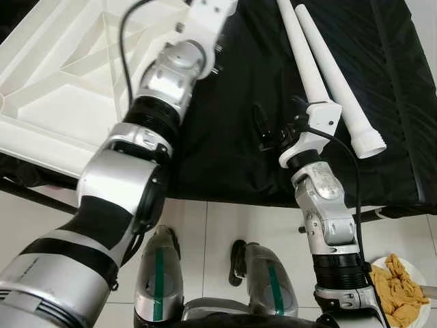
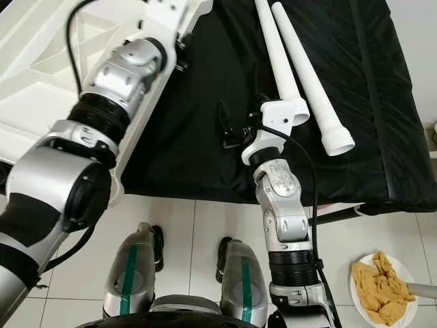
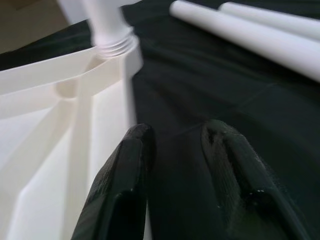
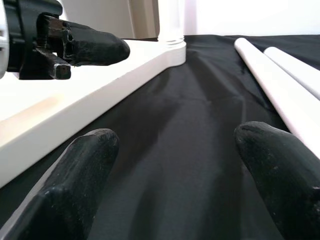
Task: Building children table
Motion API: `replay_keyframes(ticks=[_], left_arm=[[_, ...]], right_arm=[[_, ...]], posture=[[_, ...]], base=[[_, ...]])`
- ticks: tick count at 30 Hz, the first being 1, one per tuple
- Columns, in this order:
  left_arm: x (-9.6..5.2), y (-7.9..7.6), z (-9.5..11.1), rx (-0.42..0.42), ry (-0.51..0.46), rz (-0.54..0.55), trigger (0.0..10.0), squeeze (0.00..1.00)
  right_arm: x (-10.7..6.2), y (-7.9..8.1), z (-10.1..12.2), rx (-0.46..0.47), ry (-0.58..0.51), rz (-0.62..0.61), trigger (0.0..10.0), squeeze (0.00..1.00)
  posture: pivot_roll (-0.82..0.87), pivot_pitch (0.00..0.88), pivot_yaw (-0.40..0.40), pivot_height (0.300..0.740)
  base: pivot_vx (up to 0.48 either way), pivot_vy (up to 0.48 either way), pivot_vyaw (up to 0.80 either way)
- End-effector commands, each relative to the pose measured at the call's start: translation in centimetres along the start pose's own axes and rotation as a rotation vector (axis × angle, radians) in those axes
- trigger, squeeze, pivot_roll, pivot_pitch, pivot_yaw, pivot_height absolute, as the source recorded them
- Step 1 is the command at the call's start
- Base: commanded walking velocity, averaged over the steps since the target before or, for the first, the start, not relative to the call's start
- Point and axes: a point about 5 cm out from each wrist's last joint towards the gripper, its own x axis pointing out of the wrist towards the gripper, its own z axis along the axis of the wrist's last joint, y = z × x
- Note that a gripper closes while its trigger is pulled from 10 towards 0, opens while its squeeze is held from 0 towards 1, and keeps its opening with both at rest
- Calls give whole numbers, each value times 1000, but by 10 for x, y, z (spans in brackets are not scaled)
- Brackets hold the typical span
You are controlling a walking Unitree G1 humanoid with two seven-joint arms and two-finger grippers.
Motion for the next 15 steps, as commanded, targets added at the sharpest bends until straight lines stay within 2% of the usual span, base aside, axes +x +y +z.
replay_keyframes(ticks=[1, 2, 6, 10, 12, 15], left_arm=[[-3, -3, -1, 15, -33, -44, 10000, 0], [-7, 1, 0, 53, -72, -51, 10000, 0], [-12, 4, 0, 66, -104, -69, 10000, 0], [-26, 15, -4, 83, -156, -72, 10000, 0], [-35, 23, -8, 74, -193, -48, 10000, 0], [-45, 29, -12, 7, -221, -39, 10000, 0]], right_arm=[[0, 0, 2, 1, -9, -6, 10000, 0], [1, 0, 3, 2, -19, -8, 10000, 0], [2, -2, 4, -1, -33, -20, 10000, 0], [7, -10, 8, -8, -45, -51, 10000, 0], [12, -16, 9, -24, -45, -75, 10000, 0], [19, -25, 10, -48, -31, -116, 10000, 0]], posture=[[22, 104, -9, 740], [24, 106, -14, 740], [26, 108, -20, 740], [30, 109, -26, 740], [35, 108, -36, 740], [39, 106, -41, 740]], base=[[0, 0, 0], [0, 0, 0], [0, 0, 0], [0, 0, 0], [0, 0, 0], [0, 0, 0]])
